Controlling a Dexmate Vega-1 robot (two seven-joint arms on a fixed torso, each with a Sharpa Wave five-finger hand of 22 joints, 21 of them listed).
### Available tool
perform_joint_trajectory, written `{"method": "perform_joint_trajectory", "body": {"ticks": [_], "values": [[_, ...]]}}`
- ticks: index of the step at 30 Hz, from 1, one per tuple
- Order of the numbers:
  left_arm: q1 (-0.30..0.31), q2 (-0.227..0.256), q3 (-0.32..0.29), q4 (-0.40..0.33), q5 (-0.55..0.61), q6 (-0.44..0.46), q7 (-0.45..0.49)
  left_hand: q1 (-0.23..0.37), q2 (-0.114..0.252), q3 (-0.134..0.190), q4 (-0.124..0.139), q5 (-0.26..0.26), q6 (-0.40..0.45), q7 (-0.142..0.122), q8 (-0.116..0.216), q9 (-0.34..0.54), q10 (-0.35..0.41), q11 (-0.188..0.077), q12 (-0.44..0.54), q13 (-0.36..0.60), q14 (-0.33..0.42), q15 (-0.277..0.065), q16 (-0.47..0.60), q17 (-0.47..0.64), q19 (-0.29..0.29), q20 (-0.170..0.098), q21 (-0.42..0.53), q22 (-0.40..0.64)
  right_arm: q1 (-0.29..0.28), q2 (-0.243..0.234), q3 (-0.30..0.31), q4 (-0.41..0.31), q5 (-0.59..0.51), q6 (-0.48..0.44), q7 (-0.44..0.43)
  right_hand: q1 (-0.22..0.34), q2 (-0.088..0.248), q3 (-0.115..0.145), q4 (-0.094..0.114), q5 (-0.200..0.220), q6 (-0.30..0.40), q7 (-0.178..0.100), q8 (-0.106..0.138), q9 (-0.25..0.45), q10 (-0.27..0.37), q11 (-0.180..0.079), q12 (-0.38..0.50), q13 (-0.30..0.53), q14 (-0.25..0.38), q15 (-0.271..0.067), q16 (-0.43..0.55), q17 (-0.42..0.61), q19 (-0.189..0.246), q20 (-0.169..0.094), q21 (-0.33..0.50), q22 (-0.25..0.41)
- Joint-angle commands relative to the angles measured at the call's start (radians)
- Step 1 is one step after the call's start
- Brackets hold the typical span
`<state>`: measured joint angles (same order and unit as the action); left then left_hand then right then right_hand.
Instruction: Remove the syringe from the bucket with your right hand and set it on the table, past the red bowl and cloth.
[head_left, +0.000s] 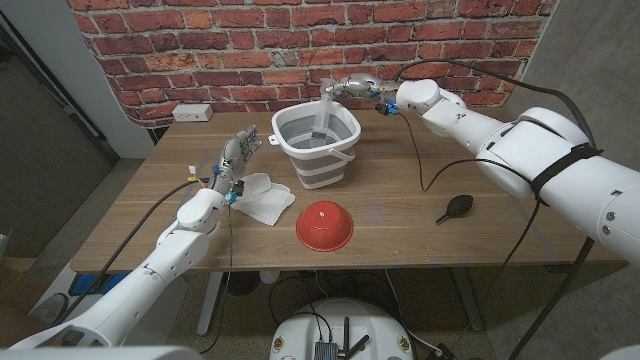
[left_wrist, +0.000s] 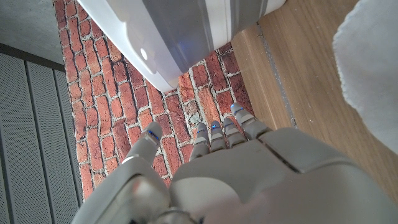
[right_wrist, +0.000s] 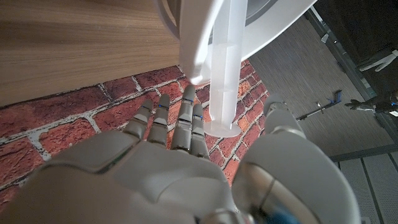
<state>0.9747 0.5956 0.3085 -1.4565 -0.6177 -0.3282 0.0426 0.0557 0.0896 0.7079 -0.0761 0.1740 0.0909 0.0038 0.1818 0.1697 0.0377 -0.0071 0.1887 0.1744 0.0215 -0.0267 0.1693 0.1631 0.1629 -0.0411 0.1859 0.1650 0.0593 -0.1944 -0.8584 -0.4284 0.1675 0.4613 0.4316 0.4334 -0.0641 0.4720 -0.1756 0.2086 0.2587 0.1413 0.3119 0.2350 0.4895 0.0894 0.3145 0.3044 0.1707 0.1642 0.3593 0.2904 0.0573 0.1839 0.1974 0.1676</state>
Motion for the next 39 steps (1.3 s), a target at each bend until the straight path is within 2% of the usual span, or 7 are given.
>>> {"method": "perform_joint_trajectory", "body": {"ticks": [1,4,7,13,16,26,39], "values": [[-0.002,0.004,0.002,-0.007,0.000,0.011,-0.001,-0.007,0.064,0.003,-0.005,0.004,0.006,-0.001,0.002,0.005,0.011,0.002,0.006,0.003,0.007,-0.001,0.005,0.002,-0.005,-0.056,0.004,0.005,-0.114,-0.081,0.045,-0.265,-0.019,-0.136,-0.093,0.006,-0.017,-0.002,0.002,-0.006,0.004,0.068,0.007,0.005,0.012,-0.007,0.003,0.010,0.016,-0.008,0.012,0.003,0.011,0.006,0.004,0.002],[-0.003,0.004,0.003,-0.007,-0.001,0.011,-0.004,-0.007,0.064,0.003,-0.006,0.004,0.006,-0.001,0.002,0.005,0.011,0.003,0.006,0.003,0.008,-0.001,0.006,0.002,-0.005,-0.056,0.003,0.005,-0.153,-0.105,0.057,-0.359,-0.026,-0.204,-0.140,0.010,-0.031,-0.011,0.005,-0.017,0.017,0.065,0.024,0.011,0.033,-0.021,0.012,0.020,0.044,-0.018,0.024,0.005,0.028,0.006,0.005,0.002],[-0.001,0.005,0.003,-0.012,-0.001,0.016,0.000,-0.006,0.065,0.004,-0.007,0.004,0.006,-0.001,0.002,0.005,0.012,0.002,0.006,0.003,0.008,0.000,0.006,0.002,-0.005,-0.055,0.003,0.005,-0.175,-0.119,0.063,-0.417,-0.035,-0.251,-0.165,0.030,-0.041,-0.019,0.006,-0.031,0.063,0.055,0.066,0.025,0.082,-0.052,0.035,0.039,0.086,-0.043,0.040,0.009,0.060,0.003,0.007,0.002],[0.004,0.007,0.002,-0.017,-0.001,0.014,0.001,-0.005,0.066,0.004,-0.008,0.004,0.005,-0.001,0.001,0.005,0.012,0.002,0.006,0.003,0.009,0.000,0.006,0.002,-0.005,-0.054,0.004,0.005,-0.202,-0.133,0.071,-0.479,-0.046,-0.294,-0.195,0.065,-0.036,-0.015,0.003,-0.031,0.100,0.041,0.104,0.038,0.124,-0.084,0.059,0.058,0.129,-0.071,0.055,0.013,0.093,-0.001,0.010,0.002],[0.007,0.009,0.002,-0.023,0.000,0.017,0.004,-0.004,0.067,0.004,-0.008,0.004,0.005,0.000,0.001,0.005,0.013,0.003,0.006,0.003,0.009,0.002,0.006,0.002,-0.005,-0.054,0.004,0.005,-0.218,-0.140,0.077,-0.513,-0.052,-0.319,-0.219,0.088,-0.035,-0.014,0.003,-0.031,0.131,0.022,0.134,0.047,0.160,-0.095,0.080,0.073,0.164,-0.089,0.067,0.017,0.115,-0.006,0.010,0.002],[0.012,0.008,0.001,-0.026,-0.001,0.013,0.004,-0.002,0.070,0.004,-0.010,0.003,0.006,-0.002,0.001,0.005,0.013,0.002,0.005,0.003,0.009,0.002,0.006,0.002,-0.005,-0.053,0.004,0.005,-0.259,-0.149,0.092,-0.595,-0.070,-0.393,-0.302,0.180,-0.022,-0.021,0.004,-0.031,0.253,-0.042,0.254,0.085,0.329,-0.187,0.183,0.133,0.275,-0.183,0.107,0.039,0.205,-0.026,0.013,0.002],[0.007,0.003,0.003,-0.021,0.001,0.010,0.004,0.000,0.071,0.002,-0.012,0.003,0.005,-0.002,0.001,0.005,0.014,0.001,0.006,0.003,0.010,0.003,0.006,0.002,-0.005,-0.054,0.004,0.005,-0.264,-0.141,0.100,-0.589,-0.072,-0.390,-0.333,0.222,0.003,-0.018,0.006,-0.026,0.288,-0.075,0.294,0.100,0.353,-0.214,0.200,0.148,0.299,-0.217,0.121,0.052,0.227,-0.034,0.008,0.002]]}}
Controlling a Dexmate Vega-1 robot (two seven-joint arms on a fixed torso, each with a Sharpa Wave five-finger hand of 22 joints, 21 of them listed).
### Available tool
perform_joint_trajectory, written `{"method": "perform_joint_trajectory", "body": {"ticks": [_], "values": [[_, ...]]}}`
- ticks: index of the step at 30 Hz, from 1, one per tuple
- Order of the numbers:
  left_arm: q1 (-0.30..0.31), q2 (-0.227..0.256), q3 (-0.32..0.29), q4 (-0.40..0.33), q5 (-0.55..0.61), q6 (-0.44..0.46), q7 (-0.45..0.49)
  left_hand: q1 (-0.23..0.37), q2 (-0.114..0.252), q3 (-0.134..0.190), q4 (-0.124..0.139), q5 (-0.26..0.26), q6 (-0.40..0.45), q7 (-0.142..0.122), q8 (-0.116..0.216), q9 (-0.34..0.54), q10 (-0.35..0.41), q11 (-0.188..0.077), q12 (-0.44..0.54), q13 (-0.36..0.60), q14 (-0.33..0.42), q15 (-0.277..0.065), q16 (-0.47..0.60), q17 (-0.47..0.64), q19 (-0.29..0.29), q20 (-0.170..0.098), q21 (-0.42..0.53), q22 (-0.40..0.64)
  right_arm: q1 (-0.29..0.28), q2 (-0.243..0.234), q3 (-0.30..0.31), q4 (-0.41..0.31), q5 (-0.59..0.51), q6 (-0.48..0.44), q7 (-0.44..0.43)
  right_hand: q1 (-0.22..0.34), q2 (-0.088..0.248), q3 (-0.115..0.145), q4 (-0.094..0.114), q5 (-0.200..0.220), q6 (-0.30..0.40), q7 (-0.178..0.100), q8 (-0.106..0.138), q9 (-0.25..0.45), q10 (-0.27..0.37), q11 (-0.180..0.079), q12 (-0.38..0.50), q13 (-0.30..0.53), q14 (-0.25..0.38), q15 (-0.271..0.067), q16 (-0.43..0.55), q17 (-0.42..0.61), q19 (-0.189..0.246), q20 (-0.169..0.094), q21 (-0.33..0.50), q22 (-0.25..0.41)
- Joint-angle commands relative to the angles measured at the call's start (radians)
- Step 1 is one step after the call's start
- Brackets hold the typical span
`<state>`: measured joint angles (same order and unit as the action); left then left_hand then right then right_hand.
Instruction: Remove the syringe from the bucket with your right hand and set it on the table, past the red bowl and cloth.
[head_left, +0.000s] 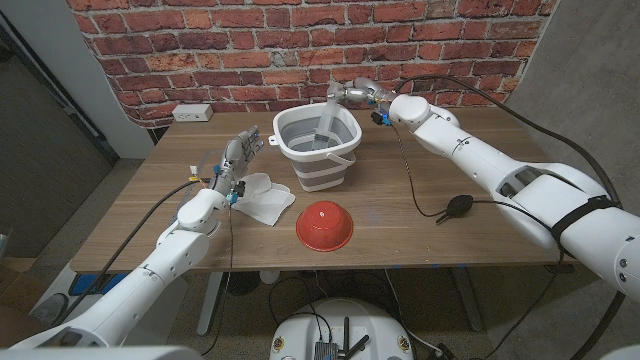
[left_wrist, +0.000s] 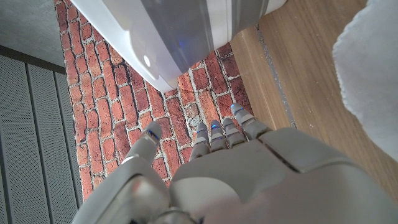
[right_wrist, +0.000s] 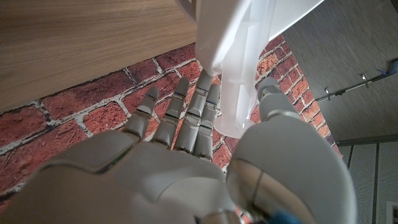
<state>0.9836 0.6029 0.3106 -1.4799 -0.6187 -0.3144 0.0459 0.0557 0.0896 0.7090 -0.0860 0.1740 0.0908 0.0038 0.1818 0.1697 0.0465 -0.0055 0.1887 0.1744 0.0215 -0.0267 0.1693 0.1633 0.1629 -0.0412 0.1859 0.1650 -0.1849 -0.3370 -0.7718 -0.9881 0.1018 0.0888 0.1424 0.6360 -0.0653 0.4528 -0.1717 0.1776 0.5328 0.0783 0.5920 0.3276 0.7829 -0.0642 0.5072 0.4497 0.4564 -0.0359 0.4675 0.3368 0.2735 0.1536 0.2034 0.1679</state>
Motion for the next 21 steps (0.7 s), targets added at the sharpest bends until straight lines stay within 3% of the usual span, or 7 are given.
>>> {"method": "perform_joint_trajectory", "body": {"ticks": [1,15,21], "values": [[-0.002,-0.005,0.001,0.004,0.001,-0.005,0.000,0.000,0.071,0.001,-0.003,0.003,0.006,-0.002,0.001,0.005,0.005,0.000,0.005,0.003,0.010,0.002,0.006,0.002,-0.005,-0.054,0.004,0.005,-0.019,0.003,0.014,-0.028,-0.006,-0.020,-0.046,0.026,0.006,0.002,0.002,0.005,0.018,-0.016,0.020,0.009,0.072,-0.070,0.011,0.001,0.015,-0.021,0.014,0.007,0.013,-0.005,0.001,0.002],[-0.004,-0.008,0.002,0.007,0.003,-0.001,0.006,0.001,0.073,0.000,-0.005,0.002,0.006,-0.001,0.001,0.006,0.007,0.001,0.005,0.003,0.010,0.004,0.006,0.002,-0.005,-0.054,0.004,0.005,-0.014,0.011,0.021,-0.022,0.004,-0.038,-0.059,0.072,0.028,-0.015,0.006,0.007,0.110,-0.069,0.099,0.029,0.175,-0.121,0.043,-0.003,0.080,-0.078,0.055,0.035,0.040,-0.017,-0.004,0.002],[-0.005,-0.009,0.002,0.011,0.001,-0.005,0.003,0.002,0.074,0.000,-0.005,0.002,0.007,-0.002,0.001,0.006,0.006,0.002,0.005,0.003,0.010,0.004,0.006,0.002,-0.005,-0.054,0.004,0.005,-0.009,0.019,0.021,-0.011,0.010,-0.045,-0.062,0.087,0.041,-0.019,0.008,0.009,0.140,-0.085,0.118,0.025,0.205,-0.134,0.052,-0.002,0.093,-0.092,0.068,0.046,0.047,-0.026,-0.005,0.002]]}}
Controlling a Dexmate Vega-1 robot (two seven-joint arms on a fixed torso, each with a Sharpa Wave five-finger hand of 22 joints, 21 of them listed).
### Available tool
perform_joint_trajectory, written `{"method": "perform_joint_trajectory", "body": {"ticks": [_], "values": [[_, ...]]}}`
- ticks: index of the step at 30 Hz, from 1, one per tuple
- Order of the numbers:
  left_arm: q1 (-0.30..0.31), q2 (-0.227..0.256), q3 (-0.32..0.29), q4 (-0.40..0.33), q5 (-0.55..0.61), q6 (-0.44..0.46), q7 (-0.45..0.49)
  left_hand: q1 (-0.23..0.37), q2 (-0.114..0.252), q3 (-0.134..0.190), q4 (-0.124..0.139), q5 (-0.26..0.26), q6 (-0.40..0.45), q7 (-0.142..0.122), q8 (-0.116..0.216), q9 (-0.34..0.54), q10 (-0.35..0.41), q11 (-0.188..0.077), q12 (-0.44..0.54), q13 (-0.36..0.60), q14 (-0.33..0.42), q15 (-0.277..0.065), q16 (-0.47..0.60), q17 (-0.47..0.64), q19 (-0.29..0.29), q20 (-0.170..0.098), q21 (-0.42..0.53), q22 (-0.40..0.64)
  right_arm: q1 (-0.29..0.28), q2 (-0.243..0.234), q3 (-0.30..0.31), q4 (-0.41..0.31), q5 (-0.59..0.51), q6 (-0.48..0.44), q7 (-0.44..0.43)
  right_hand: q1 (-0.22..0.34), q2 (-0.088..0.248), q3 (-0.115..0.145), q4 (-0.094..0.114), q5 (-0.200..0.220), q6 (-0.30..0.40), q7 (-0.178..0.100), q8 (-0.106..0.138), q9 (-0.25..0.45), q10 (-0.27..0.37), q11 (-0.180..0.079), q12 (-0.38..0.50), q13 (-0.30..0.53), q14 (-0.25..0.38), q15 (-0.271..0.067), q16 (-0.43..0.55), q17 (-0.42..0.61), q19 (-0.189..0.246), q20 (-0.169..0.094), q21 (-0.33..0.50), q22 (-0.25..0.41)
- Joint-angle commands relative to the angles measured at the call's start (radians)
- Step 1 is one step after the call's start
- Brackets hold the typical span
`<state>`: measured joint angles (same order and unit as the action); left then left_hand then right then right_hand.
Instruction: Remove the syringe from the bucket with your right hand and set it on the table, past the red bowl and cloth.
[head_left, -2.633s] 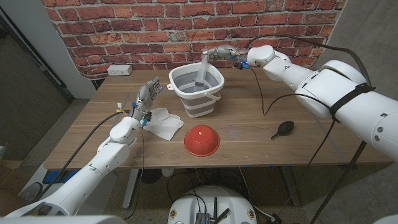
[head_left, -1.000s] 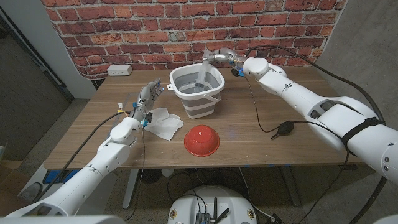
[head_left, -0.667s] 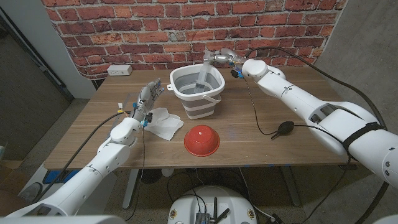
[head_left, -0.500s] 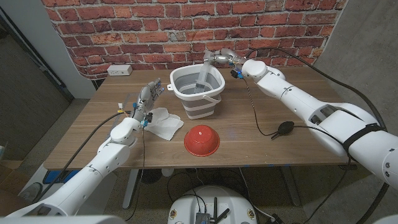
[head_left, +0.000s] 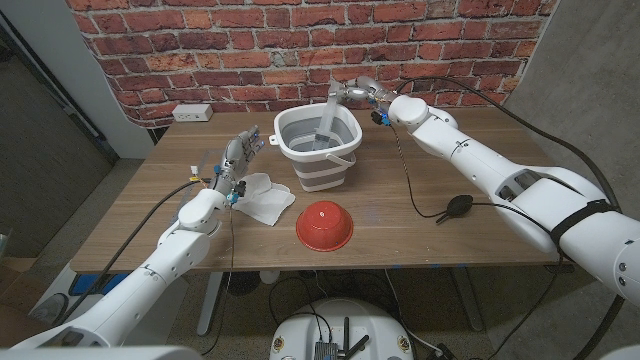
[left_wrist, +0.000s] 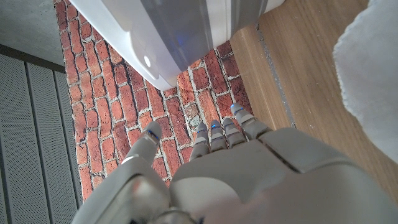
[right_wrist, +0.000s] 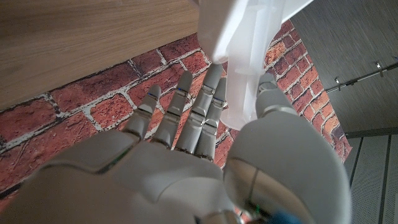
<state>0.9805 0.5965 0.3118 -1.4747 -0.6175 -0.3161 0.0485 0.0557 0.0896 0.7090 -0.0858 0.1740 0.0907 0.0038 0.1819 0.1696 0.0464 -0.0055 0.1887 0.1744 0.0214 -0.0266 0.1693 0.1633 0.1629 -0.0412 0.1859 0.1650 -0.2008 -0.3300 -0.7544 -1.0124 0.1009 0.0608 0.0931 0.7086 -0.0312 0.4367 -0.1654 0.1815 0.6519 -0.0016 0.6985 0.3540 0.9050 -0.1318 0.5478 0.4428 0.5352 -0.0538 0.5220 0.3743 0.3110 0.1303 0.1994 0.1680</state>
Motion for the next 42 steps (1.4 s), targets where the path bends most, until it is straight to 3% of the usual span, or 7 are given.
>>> {"method": "perform_joint_trajectory", "body": {"ticks": [1,19,42], "values": [[-0.002,-0.003,0.000,0.006,0.000,-0.003,0.000,0.002,0.074,-0.001,-0.005,0.002,0.008,-0.001,0.001,0.006,0.007,0.001,0.005,0.003,0.010,0.004,0.006,0.003,-0.005,-0.054,0.004,0.005,0.008,0.013,0.004,0.015,0.011,-0.017,-0.012,0.015,0.008,-0.004,0.002,0.005,0.026,-0.006,0.014,-0.003,0.085,-0.066,0.012,0.005,0.017,-0.076,0.016,0.010,0.010,-0.003,-0.002,0.002],[0.006,-0.002,-0.003,0.006,-0.004,-0.007,0.001,0.004,0.076,-0.001,-0.006,0.002,0.007,-0.002,0.000,0.006,0.006,0.003,0.005,0.003,0.010,0.004,0.006,0.003,-0.005,-0.054,0.004,0.005,-0.001,0.005,0.016,-0.016,0.032,-0.038,-0.018,0.052,0.035,-0.019,0.000,0.009,0.094,-0.039,0.050,-0.023,0.162,-0.084,0.031,0.004,0.064,-0.121,0.061,0.045,0.031,-0.024,-0.002,0.003],[0.007,-0.008,-0.006,0.022,-0.013,-0.023,-0.012,0.006,0.077,-0.003,-0.008,0.002,0.007,-0.001,0.000,0.006,0.007,0.004,0.005,0.004,0.010,0.006,0.006,0.003,-0.005,-0.053,0.004,0.005,-0.077,-0.068,0.047,-0.228,0.064,-0.105,-0.012,0.076,0.051,-0.028,0.000,0.014,0.119,-0.049,0.066,-0.034,0.198,-0.084,0.037,0.003,0.073,-0.127,0.081,0.060,0.035,-0.030,-0.004,0.003]]}}
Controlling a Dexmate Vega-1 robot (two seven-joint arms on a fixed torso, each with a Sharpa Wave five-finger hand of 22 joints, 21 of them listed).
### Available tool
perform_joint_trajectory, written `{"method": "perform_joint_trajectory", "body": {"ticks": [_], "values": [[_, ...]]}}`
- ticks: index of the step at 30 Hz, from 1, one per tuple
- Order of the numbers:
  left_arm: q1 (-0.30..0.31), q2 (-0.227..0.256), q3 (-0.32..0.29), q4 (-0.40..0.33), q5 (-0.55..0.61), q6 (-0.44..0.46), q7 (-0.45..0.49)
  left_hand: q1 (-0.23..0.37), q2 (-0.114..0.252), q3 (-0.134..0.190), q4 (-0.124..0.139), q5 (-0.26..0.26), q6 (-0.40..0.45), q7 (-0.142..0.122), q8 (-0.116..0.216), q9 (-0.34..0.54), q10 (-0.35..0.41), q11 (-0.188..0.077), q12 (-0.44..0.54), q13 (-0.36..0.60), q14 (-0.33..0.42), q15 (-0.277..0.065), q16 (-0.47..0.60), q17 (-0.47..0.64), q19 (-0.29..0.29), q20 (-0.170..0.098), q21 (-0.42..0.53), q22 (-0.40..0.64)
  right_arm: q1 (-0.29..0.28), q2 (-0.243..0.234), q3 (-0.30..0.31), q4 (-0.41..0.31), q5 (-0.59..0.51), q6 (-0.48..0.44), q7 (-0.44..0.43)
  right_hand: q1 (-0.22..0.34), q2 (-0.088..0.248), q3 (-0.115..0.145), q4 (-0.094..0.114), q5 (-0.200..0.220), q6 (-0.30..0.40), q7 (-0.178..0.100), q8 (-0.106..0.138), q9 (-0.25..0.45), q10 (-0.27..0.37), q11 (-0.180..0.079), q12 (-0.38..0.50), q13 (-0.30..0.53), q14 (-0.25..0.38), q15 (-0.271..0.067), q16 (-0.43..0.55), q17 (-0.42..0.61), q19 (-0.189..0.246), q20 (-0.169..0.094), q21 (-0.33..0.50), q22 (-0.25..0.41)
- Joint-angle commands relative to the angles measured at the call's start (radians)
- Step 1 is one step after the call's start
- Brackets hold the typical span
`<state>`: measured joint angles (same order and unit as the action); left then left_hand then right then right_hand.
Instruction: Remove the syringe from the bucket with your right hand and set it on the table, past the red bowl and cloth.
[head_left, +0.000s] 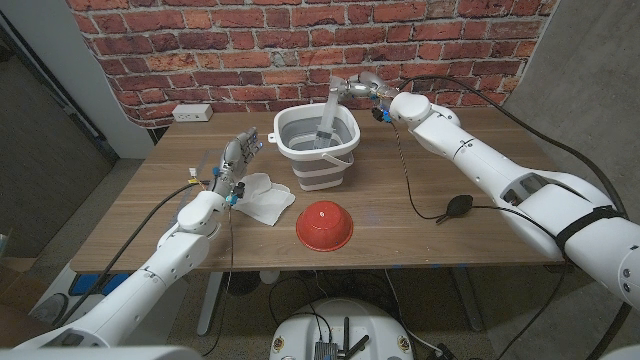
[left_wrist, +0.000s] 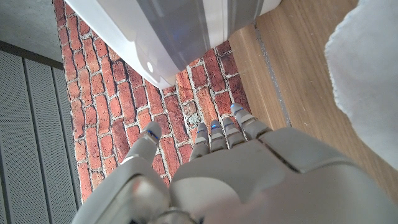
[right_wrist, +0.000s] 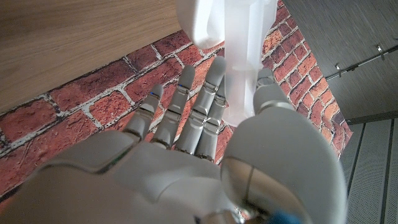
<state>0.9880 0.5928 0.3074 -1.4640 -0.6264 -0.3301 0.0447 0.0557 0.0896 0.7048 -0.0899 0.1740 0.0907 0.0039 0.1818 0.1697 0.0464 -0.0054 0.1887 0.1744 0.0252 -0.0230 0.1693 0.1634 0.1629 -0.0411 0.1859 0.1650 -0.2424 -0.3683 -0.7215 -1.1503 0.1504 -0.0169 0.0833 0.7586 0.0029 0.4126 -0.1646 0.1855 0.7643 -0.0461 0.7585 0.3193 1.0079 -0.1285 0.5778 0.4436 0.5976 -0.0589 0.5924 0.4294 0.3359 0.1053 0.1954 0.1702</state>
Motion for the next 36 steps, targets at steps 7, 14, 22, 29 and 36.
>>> {"method": "perform_joint_trajectory", "body": {"ticks": [7,14,22,29,36], "values": [[-0.001,-0.001,-0.003,0.011,-0.005,-0.009,-0.010,0.006,0.077,0.001,-0.004,0.002,0.007,-0.002,0.000,0.006,0.007,0.005,0.005,0.004,0.007,0.002,0.006,0.003,-0.005,-0.053,0.004,0.005,-0.050,-0.034,0.026,-0.113,0.016,-0.019,-0.024,0.031,0.018,-0.007,-0.001,0.010,0.011,-0.005,0.009,-0.002,0.100,-0.087,0.006,0.001,0.012,-0.123,0.013,0.005,0.012,-0.005,0.000,0.001],[-0.003,-0.003,-0.002,0.014,-0.006,-0.007,-0.011,0.006,0.078,0.001,-0.004,0.002,0.007,-0.002,0.000,0.006,0.007,0.004,0.004,0.004,0.007,0.003,0.006,0.003,-0.005,-0.053,0.004,0.005,-0.064,-0.035,0.038,-0.137,0.020,-0.016,-0.045,0.037,0.023,-0.007,0.000,0.012,0.022,-0.010,0.015,-0.005,0.109,-0.087,0.008,0.003,0.017,-0.126,0.014,0.004,0.013,-0.006,0.000,0.001],[-0.003,-0.003,-0.005,0.018,-0.007,-0.015,-0.014,0.006,0.078,0.001,-0.004,0.002,0.006,-0.003,0.000,0.006,0.008,0.004,0.005,0.004,0.006,0.003,0.006,0.003,-0.005,-0.053,0.004,0.005,-0.087,-0.043,0.056,-0.187,0.020,-0.019,-0.084,0.041,0.027,-0.006,0.001,0.013,0.025,-0.011,0.019,-0.007,0.116,-0.087,0.008,0.002,0.023,-0.126,0.014,0.004,0.017,-0.006,0.001,0.001],[-0.004,-0.003,-0.006,0.016,-0.005,-0.016,-0.012,0.007,0.078,0.001,-0.004,0.002,0.007,-0.003,0.000,0.006,0.007,0.004,0.004,0.004,0.007,0.004,0.006,0.003,-0.005,-0.053,0.004,0.005,-0.103,-0.056,0.073,-0.240,0.019,-0.040,-0.113,0.044,0.027,-0.006,0.000,0.014,0.028,-0.011,0.021,-0.010,0.117,-0.087,0.007,0.003,0.026,-0.127,0.013,0.004,0.018,-0.006,0.000,0.001],[0.003,0.002,-0.009,0.005,-0.001,-0.012,-0.002,0.007,0.077,0.001,-0.004,0.002,0.007,-0.002,0.000,0.006,0.007,0.004,0.004,0.004,0.007,0.004,0.006,0.003,-0.006,-0.054,0.004,0.005,-0.120,-0.066,0.089,-0.287,0.025,-0.061,-0.137,0.047,0.028,-0.006,0.000,0.014,0.029,-0.010,0.024,-0.011,0.120,-0.087,0.007,0.004,0.028,-0.127,0.012,0.004,0.019,-0.007,0.000,0.001]]}}
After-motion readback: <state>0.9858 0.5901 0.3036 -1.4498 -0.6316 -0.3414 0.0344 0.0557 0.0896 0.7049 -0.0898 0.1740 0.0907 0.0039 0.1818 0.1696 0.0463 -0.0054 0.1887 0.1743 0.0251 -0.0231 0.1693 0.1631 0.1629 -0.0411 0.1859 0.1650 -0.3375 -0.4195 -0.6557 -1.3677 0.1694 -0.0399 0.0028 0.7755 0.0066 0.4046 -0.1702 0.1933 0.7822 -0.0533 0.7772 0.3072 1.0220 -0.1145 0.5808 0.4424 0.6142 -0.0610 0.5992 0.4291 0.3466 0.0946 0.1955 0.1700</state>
